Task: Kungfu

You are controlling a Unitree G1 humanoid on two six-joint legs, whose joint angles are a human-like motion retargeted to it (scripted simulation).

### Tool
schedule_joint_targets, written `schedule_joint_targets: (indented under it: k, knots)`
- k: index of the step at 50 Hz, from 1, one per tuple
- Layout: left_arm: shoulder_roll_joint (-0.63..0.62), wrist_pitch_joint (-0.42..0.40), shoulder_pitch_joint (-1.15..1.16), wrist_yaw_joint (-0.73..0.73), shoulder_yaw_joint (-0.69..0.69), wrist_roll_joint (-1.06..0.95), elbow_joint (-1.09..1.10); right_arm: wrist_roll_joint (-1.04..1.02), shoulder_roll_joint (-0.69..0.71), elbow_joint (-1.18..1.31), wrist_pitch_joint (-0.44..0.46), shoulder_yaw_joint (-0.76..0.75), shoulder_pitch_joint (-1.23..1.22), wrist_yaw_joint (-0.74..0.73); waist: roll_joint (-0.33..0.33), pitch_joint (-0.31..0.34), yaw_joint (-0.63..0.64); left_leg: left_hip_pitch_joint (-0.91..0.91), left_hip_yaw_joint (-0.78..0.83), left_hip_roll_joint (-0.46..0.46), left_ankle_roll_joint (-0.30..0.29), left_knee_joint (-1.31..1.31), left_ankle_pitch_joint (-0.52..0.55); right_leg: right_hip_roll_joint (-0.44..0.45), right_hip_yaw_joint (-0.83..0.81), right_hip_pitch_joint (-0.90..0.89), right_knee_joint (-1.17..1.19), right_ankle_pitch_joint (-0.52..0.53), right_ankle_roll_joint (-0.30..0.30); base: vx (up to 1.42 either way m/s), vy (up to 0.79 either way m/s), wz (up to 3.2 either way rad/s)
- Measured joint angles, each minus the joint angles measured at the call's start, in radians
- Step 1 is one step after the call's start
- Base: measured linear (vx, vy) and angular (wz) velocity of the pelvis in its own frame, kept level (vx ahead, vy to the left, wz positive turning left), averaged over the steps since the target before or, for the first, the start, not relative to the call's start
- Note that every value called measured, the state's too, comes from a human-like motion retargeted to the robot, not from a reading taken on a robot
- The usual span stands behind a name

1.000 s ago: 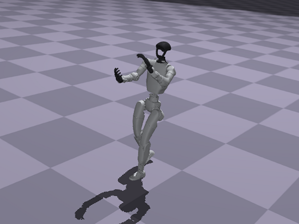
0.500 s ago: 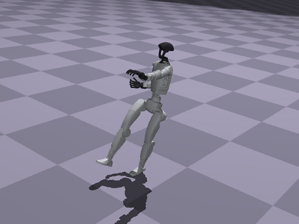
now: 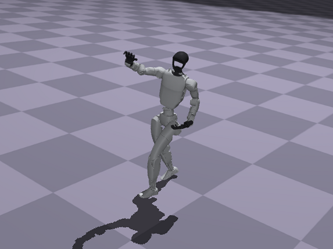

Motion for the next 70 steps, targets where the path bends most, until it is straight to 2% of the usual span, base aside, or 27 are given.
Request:
schedule_joint_targets:
  k: [2,3,4,5,7,10,15,17,20,23,27,30,31,32,34,37,41,44,47,50,53,57,61,65,66,68,70]
  knots:
    - [0.0,-0.023,0.009,0.018,-0.003,0.03,-0.036,-0.176,0.049,0.168,0.33,-0.019,-0.106,-0.062,0.014,0.031,-0.021,-0.008,0.001,-0.022,0.003,0.002,0.018,0.009,0.008,-0.001,0.017,-0.085,-0.034,-0.29,0.0,0.91]
    - [0.016,-0.027,0.009,0.014,-0.009,0.055,-0.05,-0.198,0.081,0.227,0.437,-0.045,-0.135,-0.05,0.02,0.034,-0.037,-0.018,-0.006,-0.024,-0.001,0.005,0.026,0.023,-0.007,0.002,0.015,-0.113,-0.054,-0.19,-0.09,1.08]
    - [0.038,-0.02,0.01,0.001,-0.009,0.084,-0.06,-0.175,0.093,0.265,0.44,-0.035,-0.155,-0.012,0.02,0.033,-0.056,-0.028,-0.015,-0.025,-0.007,0.007,0.031,0.037,-0.023,0.006,0.009,-0.135,-0.068,-0.12,-0.14,1.05]
    - [0.062,-0.008,0.012,-0.017,-0.006,0.113,-0.069,-0.13,0.095,0.292,0.392,-0.008,-0.172,0.039,0.018,0.029,-0.077,-0.038,-0.024,-0.026,-0.014,0.01,0.034,0.052,-0.039,0.01,0.001,-0.152,-0.079,-0.1,-0.12,0.91]
    - [0.079,0.031,0.008,-0.054,-0.002,0.143,-0.074,-0.098,0.096,0.283,0.27,0.006,-0.172,0.011,0.025,0.024,-0.098,-0.046,-0.04,-0.027,-0.038,-0.003,0.034,0.08,-0.034,0.006,-0.005,-0.172,-0.101,-0.09,-0.07,0.54]
    - [0.075,0.052,0.004,-0.06,0.009,0.128,-0.075,-0.186,0.116,0.243,0.193,-0.034,-0.137,-0.167,0.029,0.025,-0.101,-0.037,-0.028,-0.01,-0.076,-0.029,0.016,0.084,-0.026,-0.005,-0.007,-0.18,-0.131,-0.01,-0.01,-0.09]
    - [0.089,0.041,0.0,-0.038,0.035,0.135,-0.065,-0.148,0.135,0.256,0.201,-0.057,-0.087,-0.119,0.027,0.024,-0.111,-0.022,0.012,0.021,-0.076,-0.036,-0.046,0.087,-0.015,-0.01,-0.015,-0.159,-0.172,0.04,-0.04,-0.22]
    - [0.101,0.054,-0.008,-0.041,0.053,0.148,-0.055,-0.121,0.137,0.247,0.191,-0.064,-0.069,-0.117,0.024,0.019,-0.118,-0.022,0.042,0.035,-0.059,-0.025,-0.081,0.08,-0.022,-0.008,-0.021,-0.139,-0.173,0.17,-0.03,-0.13]
    - [0.123,0.077,-0.025,-0.069,0.101,0.205,-0.028,-0.095,0.136,0.234,0.174,-0.075,-0.037,-0.144,0.019,0.008,-0.123,-0.007,0.064,0.041,-0.064,-0.031,-0.078,0.067,-0.021,-0.003,-0.028,-0.085,-0.152,0.24,-0.03,-0.19]
    - [0.15,0.083,-0.063,-0.117,0.183,0.361,0.048,-0.081,0.152,0.232,0.173,-0.099,0.004,-0.172,0.011,0.001,-0.126,0.035,0.066,0.027,-0.085,-0.07,-0.051,0.044,-0.014,-0.003,-0.017,0.041,-0.096,0.38,-0.04,-0.22]
    - [0.188,0.138,-0.209,-0.137,0.308,0.619,0.311,-0.072,0.204,0.256,0.154,-0.137,0.071,-0.206,0.02,-0.007,-0.123,0.135,0.042,0.032,-0.137,-0.16,-0.023,0.023,-0.017,-0.035,0.06,0.308,0.0,0.35,-0.05,-0.43]
    - [0.226,0.176,-0.416,-0.032,0.301,0.624,0.576,-0.051,0.247,0.282,0.104,-0.162,0.114,-0.213,0.08,-0.018,-0.118,0.212,0.011,0.089,-0.15,-0.224,-0.024,0.074,-0.06,-0.086,0.173,0.492,0.0,0.26,-0.04,-0.28]
    - [0.241,0.168,-0.492,0.011,0.272,0.606,0.645,-0.026,0.254,0.287,0.06,-0.166,0.129,-0.2,0.099,-0.019,-0.124,0.245,-0.002,0.088,-0.148,-0.251,-0.023,0.082,-0.078,-0.104,0.217,0.5,0.0,0.34,0.07,0.31]
    - [0.255,0.154,-0.569,0.053,0.241,0.6,0.711,0.006,0.262,0.29,0.015,-0.17,0.145,-0.185,0.115,-0.019,-0.133,0.281,-0.014,0.083,-0.144,-0.279,-0.021,0.084,-0.094,-0.122,0.262,0.483,0.0,0.42,0.1,0.67]
    - [0.276,0.105,-0.726,0.132,0.174,0.655,0.822,0.117,0.283,0.287,-0.081,-0.188,0.182,-0.135,0.134,-0.014,-0.16,0.36,-0.035,0.053,-0.132,-0.343,-0.008,0.081,-0.106,-0.167,0.343,0.36,0.0,0.39,0.09,0.89]
    - [0.268,0.032,-0.948,0.249,0.102,0.82,0.94,0.403,0.352,0.234,-0.204,-0.222,0.235,0.005,0.147,-0.008,-0.22,0.473,-0.079,0.006,-0.095,-0.434,0.028,0.134,-0.028,-0.259,0.392,0.191,-0.004,0.4,0.01,1.01]
    - [0.17,-0.081,-1.164,0.386,0.111,0.927,0.989,0.82,0.474,0.024,-0.26,-0.193,0.293,0.242,0.167,-0.006,-0.316,0.604,-0.129,-0.051,-0.025,-0.522,0.06,0.15,0.027,-0.374,0.313,0.088,-0.07,0.39,-0.01,0.77]
    - [0.059,-0.203,-1.291,0.429,0.148,0.897,0.966,1.032,0.522,-0.19,-0.239,-0.108,0.318,0.394,0.179,-0.004,-0.392,0.689,-0.169,-0.092,0.005,-0.566,0.061,0.125,0.032,-0.454,0.204,0.094,-0.152,0.41,-0.04,0.78]
    - [-0.059,-0.313,-1.408,0.425,0.128,0.808,0.879,1.232,0.539,-0.417,-0.193,-0.024,0.308,0.533,0.188,0.007,-0.453,0.763,-0.216,-0.129,0.026,-0.592,0.051,0.093,0.04,-0.528,0.089,0.168,-0.228,0.36,-0.13,0.85]
    - [-0.184,-0.414,-1.516,0.422,0.107,0.729,0.717,1.454,0.541,-0.64,-0.122,0.058,0.261,0.661,0.194,0.024,-0.508,0.821,-0.269,-0.16,0.049,-0.589,0.024,0.06,0.057,-0.603,-0.012,0.241,-0.257,0.34,-0.26,0.95]
    - [-0.236,-0.472,-1.601,0.422,0.064,0.633,0.534,1.574,0.534,-0.801,-0.094,0.107,0.218,0.747,0.208,0.044,-0.554,0.868,-0.31,-0.177,0.067,-0.576,-0.009,0.036,0.076,-0.658,-0.071,0.293,-0.246,0.33,-0.37,0.78]
    - [-0.248,-0.536,-1.685,0.429,0.015,0.586,0.33,1.605,0.545,-0.92,-0.1,0.153,0.18,0.78,0.233,0.05,-0.598,0.937,-0.339,-0.166,0.07,-0.569,-0.043,0.024,0.069,-0.712,-0.098,0.289,-0.3,0.38,-0.47,0.42]
    - [-0.253,-0.564,-1.726,0.447,-0.018,0.568,0.223,1.625,0.537,-0.965,-0.102,0.167,0.178,0.781,0.251,0.016,-0.62,0.995,-0.354,-0.146,0.052,-0.564,-0.033,0.011,0.033,-0.73,-0.068,0.25,-0.359,0.51,-0.58,0.26]
    - [-0.263,-0.597,-1.725,0.462,-0.03,0.543,0.175,1.634,0.535,-0.959,-0.102,0.156,0.192,0.778,0.252,-0.022,-0.653,1.055,-0.376,-0.131,-0.009,-0.532,0.076,0.001,0.071,-0.673,-0.004,0.274,-0.316,0.6,-0.71,0.58]
    - [-0.266,-0.606,-1.72,0.474,-0.029,0.548,0.183,1.638,0.538,-0.951,-0.101,0.153,0.194,0.774,0.247,-0.029,-0.661,1.065,-0.366,-0.121,-0.037,-0.509,0.139,-0.003,0.044,-0.631,0.008,0.296,-0.33,0.61,-0.77,0.65]
    - [-0.28,-0.608,-1.696,0.479,-0.019,0.55,0.206,1.646,0.546,-0.937,-0.091,0.145,0.209,0.772,0.239,-0.064,-0.672,1.057,-0.315,-0.098,-0.098,-0.428,0.32,-0.027,-0.049,-0.57,0.003,0.293,-0.353,0.63,-0.75,0.56]
    - [-0.298,-0.585,-1.634,0.455,-0.008,0.532,0.24,1.655,0.553,-0.954,-0.063,0.108,0.268,0.816,0.21,-0.107,-0.635,0.994,-0.201,-0.108,-0.17,-0.257,0.545,-0.025,0.037,-0.591,0.068,0.241,-0.341,0.58,-0.62,-0.49]
